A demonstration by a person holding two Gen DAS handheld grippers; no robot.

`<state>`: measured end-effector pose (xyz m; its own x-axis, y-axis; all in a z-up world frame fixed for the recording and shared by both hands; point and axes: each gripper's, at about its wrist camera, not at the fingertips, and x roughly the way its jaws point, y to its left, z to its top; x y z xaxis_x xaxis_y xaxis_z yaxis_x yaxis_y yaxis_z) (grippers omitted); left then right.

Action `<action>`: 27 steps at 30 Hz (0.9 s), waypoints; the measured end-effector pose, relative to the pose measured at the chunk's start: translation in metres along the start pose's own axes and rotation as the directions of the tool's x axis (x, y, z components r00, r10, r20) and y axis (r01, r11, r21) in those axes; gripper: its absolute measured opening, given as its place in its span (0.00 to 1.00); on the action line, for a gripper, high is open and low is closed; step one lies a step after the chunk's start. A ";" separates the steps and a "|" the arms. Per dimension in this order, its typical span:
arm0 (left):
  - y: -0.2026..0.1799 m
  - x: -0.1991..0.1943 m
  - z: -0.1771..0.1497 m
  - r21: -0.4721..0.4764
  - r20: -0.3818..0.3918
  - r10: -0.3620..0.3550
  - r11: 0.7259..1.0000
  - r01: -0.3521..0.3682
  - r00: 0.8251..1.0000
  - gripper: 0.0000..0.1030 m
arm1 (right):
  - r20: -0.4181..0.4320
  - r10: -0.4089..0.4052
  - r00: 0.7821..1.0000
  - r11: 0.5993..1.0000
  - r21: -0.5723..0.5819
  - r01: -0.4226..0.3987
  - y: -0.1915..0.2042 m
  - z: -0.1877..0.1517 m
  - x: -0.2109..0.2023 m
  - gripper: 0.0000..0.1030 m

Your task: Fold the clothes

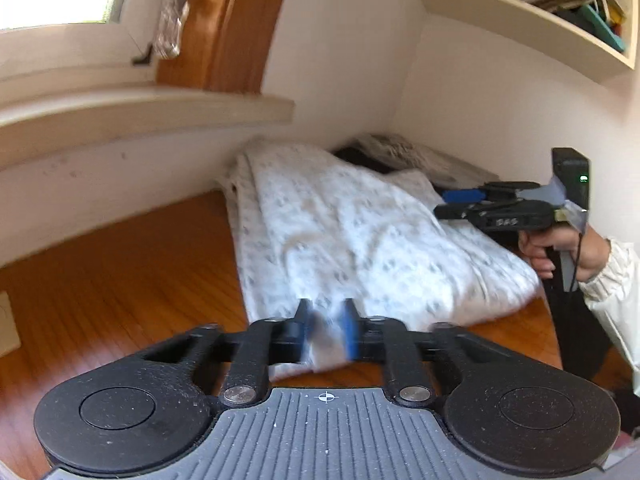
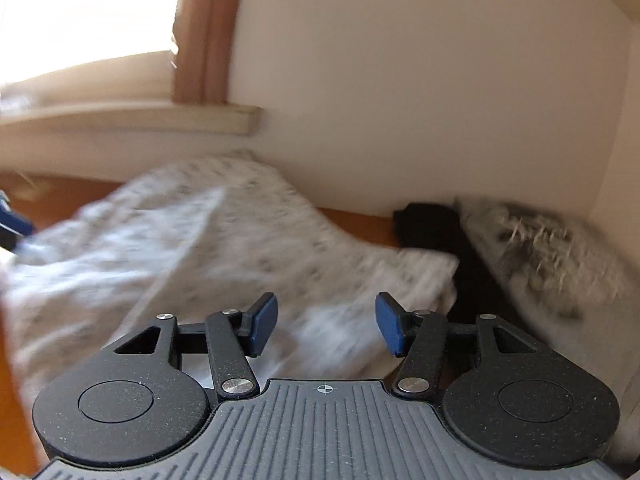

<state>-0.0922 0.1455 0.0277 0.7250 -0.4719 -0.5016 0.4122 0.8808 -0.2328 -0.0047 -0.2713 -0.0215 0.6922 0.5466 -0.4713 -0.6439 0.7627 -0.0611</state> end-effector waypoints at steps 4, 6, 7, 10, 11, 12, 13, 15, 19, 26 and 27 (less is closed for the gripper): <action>0.002 0.002 0.000 -0.019 -0.015 0.015 1.000 -0.016 1.000 0.22 | 0.000 0.082 0.997 0.990 0.116 -0.081 0.001 -0.016 -0.021 0.54; 0.001 0.004 0.000 -0.023 -0.020 0.033 0.999 -0.033 0.999 0.32 | 0.006 0.095 0.995 0.987 0.132 -0.095 0.006 -0.021 -0.033 0.54; 0.001 0.004 0.000 -0.021 -0.019 0.045 0.999 -0.045 0.999 0.36 | 0.013 0.098 0.995 0.985 0.142 -0.098 0.008 -0.023 -0.040 0.55; 0.001 0.007 0.000 -0.029 -0.028 0.036 0.999 -0.037 0.999 0.36 | 0.017 0.112 0.994 0.977 0.183 -0.113 0.010 -0.032 -0.061 0.54; 0.001 0.008 0.000 -0.033 -0.031 0.032 0.999 -0.033 0.999 0.36 | 0.015 0.116 0.993 0.975 0.191 -0.117 0.012 -0.036 -0.068 0.54; 0.001 0.008 0.000 -0.034 -0.031 0.030 0.999 -0.031 0.999 0.36 | 0.010 0.120 0.993 0.974 0.194 -0.120 0.013 -0.039 -0.075 0.52; 0.001 0.008 0.000 -0.034 -0.030 0.029 0.999 -0.030 0.999 0.31 | 0.006 0.123 0.992 0.973 0.198 -0.122 0.015 -0.042 -0.082 0.49; 0.003 0.007 0.000 -0.051 -0.017 0.013 0.999 -0.014 1.000 0.09 | 0.001 0.145 0.989 0.969 0.203 -0.143 0.020 -0.047 -0.093 0.39; 0.000 0.003 0.000 -0.042 0.013 0.016 0.999 -0.015 1.000 0.04 | 0.000 0.188 0.982 0.960 0.211 -0.184 0.033 -0.052 -0.102 0.39; -0.005 -0.003 0.001 -0.036 0.072 0.017 0.999 -0.015 0.997 0.03 | -0.008 0.184 0.983 0.977 0.107 -0.182 0.058 -0.054 -0.089 0.41; -0.006 -0.005 0.001 -0.030 0.082 0.017 0.999 -0.014 0.996 0.03 | -0.003 0.174 0.985 0.981 0.087 -0.173 0.059 -0.053 -0.086 0.35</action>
<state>-0.0976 0.1422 0.0323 0.7749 -0.4584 -0.4352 0.3849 0.8883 -0.2504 -0.1200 -0.2914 -0.0315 0.5685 0.6700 -0.4774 -0.7233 0.6836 0.0980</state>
